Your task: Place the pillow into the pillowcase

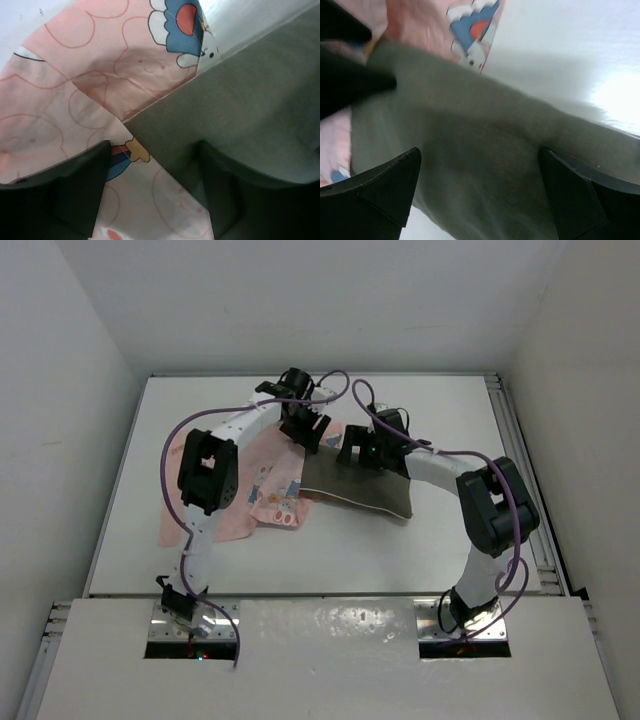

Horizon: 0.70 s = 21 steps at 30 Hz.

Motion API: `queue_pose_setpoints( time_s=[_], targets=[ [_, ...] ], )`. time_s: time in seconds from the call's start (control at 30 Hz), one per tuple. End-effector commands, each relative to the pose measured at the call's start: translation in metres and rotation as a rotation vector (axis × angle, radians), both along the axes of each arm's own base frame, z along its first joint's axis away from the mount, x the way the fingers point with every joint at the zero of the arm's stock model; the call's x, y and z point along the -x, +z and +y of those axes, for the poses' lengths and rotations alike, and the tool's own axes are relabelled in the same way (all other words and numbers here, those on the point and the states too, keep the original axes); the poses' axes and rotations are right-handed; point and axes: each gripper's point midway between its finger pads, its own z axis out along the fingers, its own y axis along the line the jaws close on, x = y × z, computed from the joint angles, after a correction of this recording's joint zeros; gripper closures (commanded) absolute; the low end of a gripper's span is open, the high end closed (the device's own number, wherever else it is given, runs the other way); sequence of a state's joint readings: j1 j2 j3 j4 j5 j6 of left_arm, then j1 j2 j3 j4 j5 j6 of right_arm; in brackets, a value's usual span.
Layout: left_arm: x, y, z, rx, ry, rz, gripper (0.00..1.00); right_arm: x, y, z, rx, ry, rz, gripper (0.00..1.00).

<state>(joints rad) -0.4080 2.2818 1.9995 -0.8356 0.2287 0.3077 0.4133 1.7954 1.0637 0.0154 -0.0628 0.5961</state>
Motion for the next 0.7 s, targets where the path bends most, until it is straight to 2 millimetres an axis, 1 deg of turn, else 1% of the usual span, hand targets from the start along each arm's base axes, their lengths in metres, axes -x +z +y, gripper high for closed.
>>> queue_pose_setpoints(
  time_s=[0.0,0.03,0.07,0.1,0.13,0.17,0.2,0.23,0.27,0.3,0.4,0.43,0.47,0.5,0.53,0.57,0.6,0.63,0.67],
  targets=[
    [-0.027,0.016,0.001,-0.01,0.06,-0.095,0.45,0.027,-0.018,0.025,-0.028,0.131,0.059,0.02],
    [-0.026,0.014,-0.001,-0.01,0.059,-0.089,0.56,0.035,-0.022,0.03,-0.042,0.148,0.054,0.06],
    [-0.024,0.014,-0.003,-0.002,0.058,-0.086,0.77,0.038,-0.024,0.033,-0.051,0.158,0.047,0.09],
    [-0.023,0.016,-0.005,0.01,0.055,-0.087,0.84,0.041,-0.022,0.037,-0.07,0.162,0.04,0.14],
    [-0.021,0.019,-0.007,0.022,0.049,-0.089,0.89,0.041,-0.02,0.042,-0.083,0.168,0.02,0.23],
    [-0.019,0.022,-0.01,0.032,0.041,-0.088,0.93,0.043,-0.021,0.042,-0.087,0.171,0.024,0.45],
    [-0.018,0.025,-0.013,0.041,0.033,-0.092,1.0,0.045,-0.021,0.045,-0.091,0.182,0.026,0.59],
    [-0.018,0.032,-0.015,0.046,0.029,-0.109,1.0,0.044,-0.02,0.046,-0.095,0.188,0.026,0.74],
    [-0.018,0.037,-0.018,0.055,0.021,-0.121,1.0,0.044,-0.019,0.048,-0.1,0.197,0.03,0.98],
    [-0.018,0.041,-0.021,0.059,0.011,-0.13,1.0,0.045,-0.019,0.048,-0.097,0.206,0.032,1.0],
    [-0.014,0.057,-0.028,0.075,-0.017,-0.156,1.0,0.044,-0.006,0.054,-0.111,0.249,-0.01,1.0],
    [-0.012,0.066,-0.032,0.078,-0.036,-0.176,0.99,0.045,-0.003,0.054,-0.112,0.254,-0.021,1.0],
    [-0.011,0.071,-0.031,0.078,-0.04,-0.186,0.85,0.046,0.003,0.055,-0.117,0.26,-0.04,1.0],
    [-0.009,0.075,-0.03,0.074,-0.046,-0.195,0.83,0.045,0.007,0.054,-0.117,0.262,-0.057,1.0],
    [-0.009,0.074,-0.028,0.061,-0.045,-0.197,0.82,0.045,0.008,0.053,-0.115,0.262,-0.064,1.0],
    [-0.01,0.071,-0.022,0.036,-0.038,-0.2,0.82,0.045,0.012,0.053,-0.116,0.267,-0.075,1.0],
    [-0.011,0.068,-0.018,0.016,-0.03,-0.203,0.85,0.046,0.011,0.054,-0.116,0.271,-0.071,1.0],
    [-0.012,0.065,-0.013,-0.004,-0.025,-0.207,0.9,0.046,0.012,0.054,-0.117,0.272,-0.07,1.0],
    [-0.014,0.061,-0.007,-0.034,-0.01,-0.214,0.99,0.047,0.012,0.054,-0.121,0.276,-0.067,1.0]
  ],
)
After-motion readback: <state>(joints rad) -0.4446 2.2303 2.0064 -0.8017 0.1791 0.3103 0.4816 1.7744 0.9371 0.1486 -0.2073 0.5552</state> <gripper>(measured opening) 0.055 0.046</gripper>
